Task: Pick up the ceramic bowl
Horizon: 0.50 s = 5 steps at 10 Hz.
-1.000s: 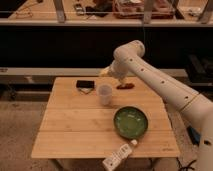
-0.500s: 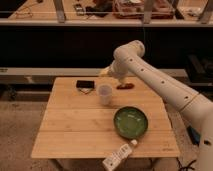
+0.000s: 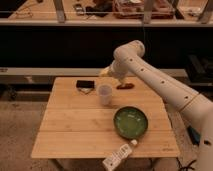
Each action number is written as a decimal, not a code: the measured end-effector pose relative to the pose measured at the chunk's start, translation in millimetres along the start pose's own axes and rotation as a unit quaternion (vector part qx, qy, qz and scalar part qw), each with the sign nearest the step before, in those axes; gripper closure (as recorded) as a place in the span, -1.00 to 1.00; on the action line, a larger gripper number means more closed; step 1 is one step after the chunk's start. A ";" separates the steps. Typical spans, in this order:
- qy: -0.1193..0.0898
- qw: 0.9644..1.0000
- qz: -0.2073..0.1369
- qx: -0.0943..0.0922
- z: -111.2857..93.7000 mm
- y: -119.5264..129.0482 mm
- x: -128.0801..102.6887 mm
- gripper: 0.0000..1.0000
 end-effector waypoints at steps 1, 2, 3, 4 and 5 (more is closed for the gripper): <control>0.000 1.000 0.000 0.000 0.0 0.0 0.0 -0.60; 0.000 1.000 0.000 0.000 0.0 0.0 0.0 -0.60; 0.000 1.000 0.000 0.000 0.1 0.0 0.0 -0.60; 0.000 1.000 0.000 0.000 0.0 0.8 -0.3 -0.60; 0.000 1.000 0.001 0.000 -1.8 2.9 -1.3 -0.60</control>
